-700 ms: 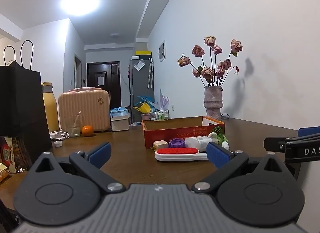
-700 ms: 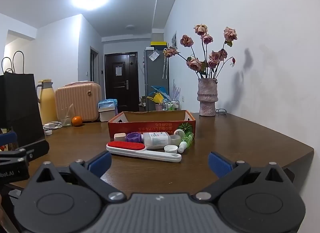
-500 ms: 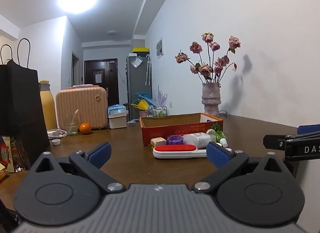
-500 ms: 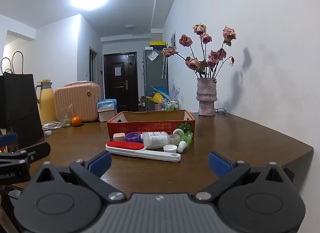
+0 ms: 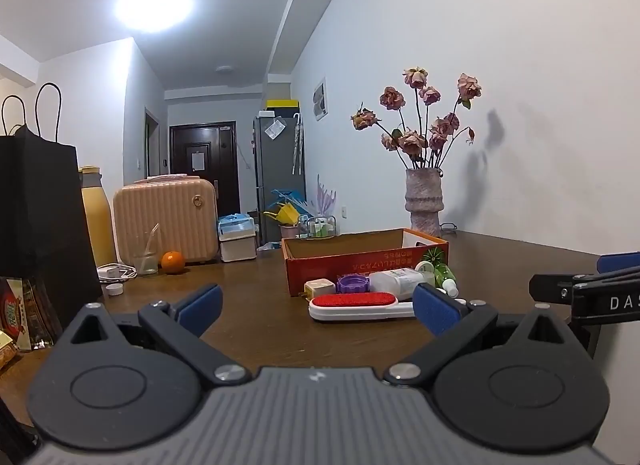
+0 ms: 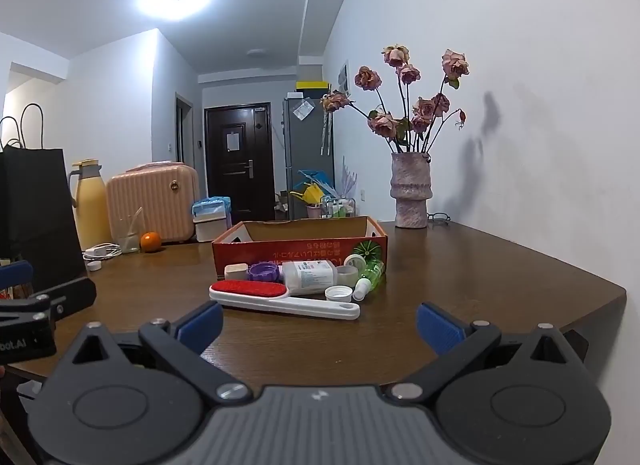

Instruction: Organize rigid objects

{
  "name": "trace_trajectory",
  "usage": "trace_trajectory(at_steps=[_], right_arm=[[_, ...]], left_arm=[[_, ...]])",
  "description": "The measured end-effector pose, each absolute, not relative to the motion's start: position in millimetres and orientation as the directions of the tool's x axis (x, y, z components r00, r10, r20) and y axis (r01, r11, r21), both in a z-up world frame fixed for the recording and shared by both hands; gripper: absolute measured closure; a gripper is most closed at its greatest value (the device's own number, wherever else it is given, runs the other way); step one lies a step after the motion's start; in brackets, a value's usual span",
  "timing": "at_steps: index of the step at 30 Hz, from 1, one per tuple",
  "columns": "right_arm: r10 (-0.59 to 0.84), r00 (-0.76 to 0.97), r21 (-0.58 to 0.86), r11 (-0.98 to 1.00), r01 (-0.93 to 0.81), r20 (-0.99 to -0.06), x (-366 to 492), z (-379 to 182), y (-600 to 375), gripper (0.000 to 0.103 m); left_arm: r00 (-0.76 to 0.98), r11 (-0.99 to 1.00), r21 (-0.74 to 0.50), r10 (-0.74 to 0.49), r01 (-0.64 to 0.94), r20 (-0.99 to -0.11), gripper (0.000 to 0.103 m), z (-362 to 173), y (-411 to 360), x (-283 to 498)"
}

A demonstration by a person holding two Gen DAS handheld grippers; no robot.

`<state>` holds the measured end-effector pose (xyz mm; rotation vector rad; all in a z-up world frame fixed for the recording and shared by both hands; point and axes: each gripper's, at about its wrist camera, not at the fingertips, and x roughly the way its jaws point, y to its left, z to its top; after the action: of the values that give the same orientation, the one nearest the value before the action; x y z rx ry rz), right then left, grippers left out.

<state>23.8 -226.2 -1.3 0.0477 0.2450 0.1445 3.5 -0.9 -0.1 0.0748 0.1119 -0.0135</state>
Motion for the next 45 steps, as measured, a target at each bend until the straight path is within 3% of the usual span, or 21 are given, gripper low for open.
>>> trace_trajectory(at_steps=[45], right_arm=[[0.131,0.960,0.058,0.991,-0.121,-0.247,24.0,-3.0,-220.9,0.000]], left_arm=[[0.992,0.997,0.079,-0.005,0.015,-0.124,0.000,-1.0,-1.9,4.2]])
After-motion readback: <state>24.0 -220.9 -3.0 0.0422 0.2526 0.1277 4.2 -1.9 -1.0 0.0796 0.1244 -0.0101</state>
